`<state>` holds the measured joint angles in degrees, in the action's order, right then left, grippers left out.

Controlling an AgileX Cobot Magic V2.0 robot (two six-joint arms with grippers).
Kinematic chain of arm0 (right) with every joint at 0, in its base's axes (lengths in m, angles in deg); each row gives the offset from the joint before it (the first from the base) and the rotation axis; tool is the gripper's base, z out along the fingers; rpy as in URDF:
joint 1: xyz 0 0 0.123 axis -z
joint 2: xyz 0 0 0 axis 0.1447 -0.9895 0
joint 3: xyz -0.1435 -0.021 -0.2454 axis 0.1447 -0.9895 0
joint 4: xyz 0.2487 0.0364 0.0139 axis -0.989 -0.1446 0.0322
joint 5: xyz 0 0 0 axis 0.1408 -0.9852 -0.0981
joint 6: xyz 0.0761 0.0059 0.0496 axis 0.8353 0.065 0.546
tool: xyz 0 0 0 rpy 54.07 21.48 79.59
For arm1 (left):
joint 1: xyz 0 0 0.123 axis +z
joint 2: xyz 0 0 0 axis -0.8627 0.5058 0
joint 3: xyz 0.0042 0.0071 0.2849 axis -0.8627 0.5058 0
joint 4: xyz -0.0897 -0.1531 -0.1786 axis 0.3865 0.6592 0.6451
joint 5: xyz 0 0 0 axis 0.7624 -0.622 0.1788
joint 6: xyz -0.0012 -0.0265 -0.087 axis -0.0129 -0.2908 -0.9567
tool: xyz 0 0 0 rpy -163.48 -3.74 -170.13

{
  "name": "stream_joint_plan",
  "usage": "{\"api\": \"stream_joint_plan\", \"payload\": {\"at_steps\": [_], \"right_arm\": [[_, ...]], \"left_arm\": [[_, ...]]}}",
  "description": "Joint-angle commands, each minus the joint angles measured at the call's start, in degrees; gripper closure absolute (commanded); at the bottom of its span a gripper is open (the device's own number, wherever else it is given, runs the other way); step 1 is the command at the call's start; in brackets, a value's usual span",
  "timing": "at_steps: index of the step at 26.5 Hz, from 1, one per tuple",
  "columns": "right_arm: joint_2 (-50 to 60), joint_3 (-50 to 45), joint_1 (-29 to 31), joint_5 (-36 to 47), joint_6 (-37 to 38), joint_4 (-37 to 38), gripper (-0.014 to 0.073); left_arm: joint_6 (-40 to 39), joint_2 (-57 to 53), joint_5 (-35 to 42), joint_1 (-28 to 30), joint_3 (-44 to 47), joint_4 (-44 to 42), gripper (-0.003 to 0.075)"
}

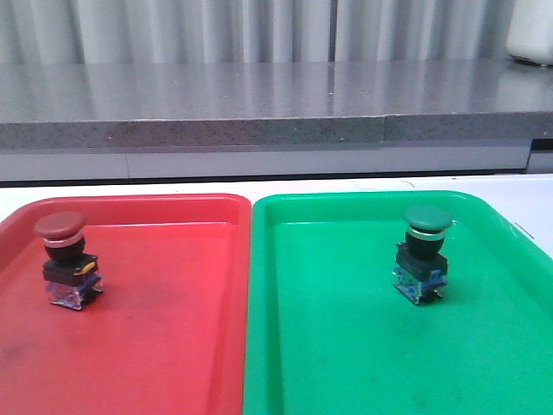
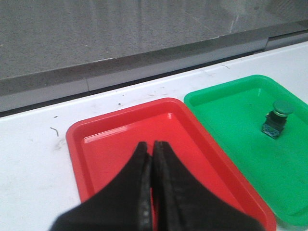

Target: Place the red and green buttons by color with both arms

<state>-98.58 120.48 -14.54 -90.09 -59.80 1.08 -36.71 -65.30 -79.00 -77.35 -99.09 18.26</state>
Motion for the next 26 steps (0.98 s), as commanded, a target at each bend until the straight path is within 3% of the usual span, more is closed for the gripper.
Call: {"api": "stream_joint_plan", "payload": {"at_steps": [1,10,16,20,26], "right_arm": [[-0.13,1.33,0.0,3.73,-0.23,0.11,0.0701],[-0.13,1.33,0.0,3.73,-0.23,0.11,0.0701],[-0.13,1.33,0.0,3.73,-0.23,0.11,0.0701],[-0.13,1.33,0.0,3.73,-0.23,0.11,0.0701],[-0.13,1.33,0.0,3.69,-0.23,0.11,0.0701]], "left_arm": [[-0.01,-2.78,7.17,3.49,1.68,0.16,0.074],[-0.01,-9.06,20.3,14.32,17.39,-0.05,0.074],[-1.3,-16.07,31.46,15.15,27.44,-1.51,0.074],[-11.47,-19.97,34.28,15.15,32.13,-8.74,0.074],[-11.92,-19.92,46.21,15.39,39.85,-8.64,0.074]]}}
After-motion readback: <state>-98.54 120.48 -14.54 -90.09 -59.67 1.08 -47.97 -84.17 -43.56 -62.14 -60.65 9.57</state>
